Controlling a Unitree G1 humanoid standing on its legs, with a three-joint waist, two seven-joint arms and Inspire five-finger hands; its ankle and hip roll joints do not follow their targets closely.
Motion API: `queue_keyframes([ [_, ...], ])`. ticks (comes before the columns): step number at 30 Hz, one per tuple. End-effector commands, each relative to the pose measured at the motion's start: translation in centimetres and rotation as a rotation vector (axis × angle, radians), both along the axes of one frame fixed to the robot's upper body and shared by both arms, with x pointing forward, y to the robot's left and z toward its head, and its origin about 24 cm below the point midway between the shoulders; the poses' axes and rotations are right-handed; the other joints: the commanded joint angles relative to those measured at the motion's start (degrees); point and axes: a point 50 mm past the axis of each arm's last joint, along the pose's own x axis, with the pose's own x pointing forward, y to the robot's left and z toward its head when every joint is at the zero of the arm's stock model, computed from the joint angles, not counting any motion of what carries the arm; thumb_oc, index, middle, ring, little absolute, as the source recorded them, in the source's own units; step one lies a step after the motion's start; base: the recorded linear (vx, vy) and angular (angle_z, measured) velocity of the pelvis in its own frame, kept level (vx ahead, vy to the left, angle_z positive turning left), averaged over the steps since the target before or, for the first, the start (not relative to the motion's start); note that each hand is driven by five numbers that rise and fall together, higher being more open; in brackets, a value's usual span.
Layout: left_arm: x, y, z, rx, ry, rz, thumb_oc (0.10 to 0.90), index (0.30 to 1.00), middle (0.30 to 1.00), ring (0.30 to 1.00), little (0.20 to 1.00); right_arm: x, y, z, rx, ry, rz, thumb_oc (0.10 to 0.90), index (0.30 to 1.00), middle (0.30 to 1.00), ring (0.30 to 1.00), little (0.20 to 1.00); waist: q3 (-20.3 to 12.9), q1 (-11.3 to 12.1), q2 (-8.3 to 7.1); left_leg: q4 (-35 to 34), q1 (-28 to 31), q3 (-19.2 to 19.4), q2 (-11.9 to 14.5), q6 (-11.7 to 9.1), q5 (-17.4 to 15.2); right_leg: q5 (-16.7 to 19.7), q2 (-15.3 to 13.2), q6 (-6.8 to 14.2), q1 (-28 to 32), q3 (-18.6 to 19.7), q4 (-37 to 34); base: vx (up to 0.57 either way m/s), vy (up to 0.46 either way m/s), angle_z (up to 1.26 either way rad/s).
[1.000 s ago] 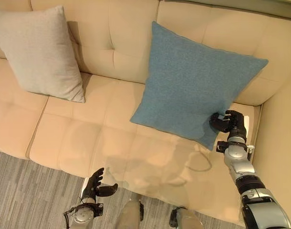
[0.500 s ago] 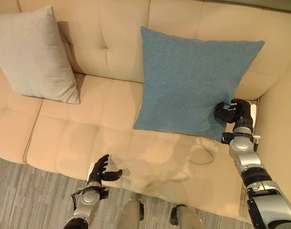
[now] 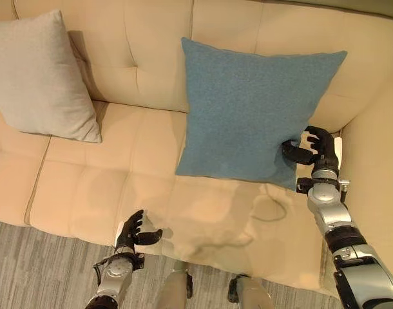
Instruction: Pick up all the scattered cushions and arrange them neatly on the sofa.
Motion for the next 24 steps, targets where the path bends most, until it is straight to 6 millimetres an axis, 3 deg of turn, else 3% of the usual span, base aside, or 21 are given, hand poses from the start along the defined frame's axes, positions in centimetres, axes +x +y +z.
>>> queue_keyframes([
  [1,-1.0,3.1,0.3,0.075,0.012,0.042,0.800,0.900,0.900,0.900,0.900,0.1,0.5,4.2,-0.113,-0.174,0.110,0.800,0.900,0.900,0.900,0.900,-7.0,0.2,-5.16,0.1,4.5,3.3,-1.8,-1.7,-5.1,-2.8,-1.8,5.5,2.4,1.8,0.4,0.00,0.000,0.00],
  [6,-1.4,3.5,0.0,0.077,0.040,0.049,0.800,0.900,0.900,0.900,0.900,-2.1,-0.1,1.7,-0.196,-0.062,0.173,0.800,0.900,0.900,0.900,0.900,-7.1,-0.9,-6.15,0.1,7.4,3.9,-1.4,-1.7,-5.8,-3.1,-1.7,5.5,5.0,1.8,0.4,0.03,-0.022,-0.04],
  [7,-1.7,3.7,-0.2,0.086,0.055,0.045,0.800,0.900,0.900,0.900,0.900,-3.6,-0.8,-0.3,-0.217,0.018,0.183,0.800,0.900,0.900,0.900,0.900,-7.3,-1.7,-6.65,0.1,9.1,4.3,-1.2,-1.6,-6.3,-3.3,-1.6,5.6,6.4,1.9,0.4,0.03,-0.019,-0.05],
  [8,-1.7,3.6,-0.2,0.086,0.055,0.045,0.800,0.900,0.900,0.900,0.900,-3.6,-0.8,-0.3,-0.216,0.018,0.183,0.800,0.900,0.900,0.900,0.900,-7.3,-1.6,-6.66,0.1,9.2,4.3,-1.2,-1.6,-6.3,-3.3,-1.6,5.6,6.4,1.9,0.4,0.04,-0.032,0.00],
  [12,-2.8,4.1,-0.7,0.098,0.102,0.043,0.800,0.900,0.900,0.900,0.900,-8.4,-2.0,-7.3,-0.170,0.274,0.161,0.800,0.900,0.900,0.900,0.900,-8.9,-3.7,-7.31,0.1,13.6,5.6,-1.0,-1.2,-7.5,-4.1,-1.6,5.7,10.4,2.3,0.4,0.04,-0.024,-0.12],
  [13,-2.8,4.1,-0.7,0.098,0.103,0.042,0.800,0.900,0.900,0.900,0.900,-8.4,-2.0,-7.4,-0.170,0.275,0.161,0.800,0.900,0.900,0.900,0.900,-8.9,-3.6,-7.34,0.1,13.7,5.6,-1.0,-1.2,-7.5,-4.1,-1.6,5.7,10.5,2.3,0.4,0.03,-0.011,-0.22],
  [14,-3.3,4.0,-1.0,0.103,0.120,0.030,0.800,0.900,0.900,0.900,0.900,-10.0,-1.8,-9.4,-0.147,0.347,0.161,0.800,0.900,0.900,0.900,0.900,-9.5,-4.2,-7.30,0.1,14.9,6.0,-1.0,-1.1,-7.9,-4.2,-1.6,5.7,11.6,2.4,0.4,0.01,-0.005,-0.12],
  [15,-3.3,4.1,-1.0,0.104,0.121,0.029,0.800,0.900,0.900,0.900,0.900,-10.1,-1.8,-9.4,-0.147,0.348,0.160,0.800,0.900,0.900,0.900,0.900,-9.5,-4.1,-7.33,0.1,15.0,6.0,-1.0,-1.1,-7.9,-4.2,-1.6,5.7,11.7,2.5,0.4,0.01,-0.007,-0.14],
  [17,-4.3,4.0,-1.4,0.111,0.152,0.014,0.800,0.900,0.900,0.900,0.900,-12.2,-1.4,-12.0,-0.118,0.444,0.161,0.800,0.900,0.900,0.900,0.900,-10.3,-4.7,-7.35,0.1,16.8,6.6,-0.9,-0.9,-8.5,-4.4,-1.5,5.7,13.5,2.7,0.4,-0.01,-0.010,-0.18],
  [19,-4.5,4.0,-1.6,0.114,0.162,0.010,0.800,0.900,0.900,0.900,0.900,-12.8,-1.1,-12.8,-0.108,0.473,0.161,0.800,0.900,0.900,0.900,0.900,-10.5,-4.8,-7.32,0.1,17.4,6.8,-0.9,-0.8,-8.6,-4.4,-1.4,5.7,14.1,2.9,0.4,-0.01,-0.011,-0.13],
  [22,-5.6,4.0,-2.2,0.124,0.209,-0.001,0.800,0.900,0.900,0.900,0.900,-14.7,-0.5,-15.4,-0.063,0.584,0.161,0.800,0.900,0.900,0.900,0.900,-11.1,-5.2,-7.39,0.1,18.9,7.5,-0.7,-0.6,-8.8,-4.4,-1.1,5.5,15.4,3.4,0.4,-0.03,-0.015,-0.10],
  [24,-6.7,4.0,-2.9,0.139,0.263,-0.015,0.800,0.900,0.900,0.900,0.900,-17.1,0.2,-18.1,-0.032,0.712,0.171,0.800,0.900,0.900,0.900,0.900,-11.6,-5.6,-7.46,0.1,20.3,8.1,-0.5,-0.5,-9.0,-4.6,-0.9,5.4,16.8,3.9,0.4,-0.04,-0.034,-0.16],
])
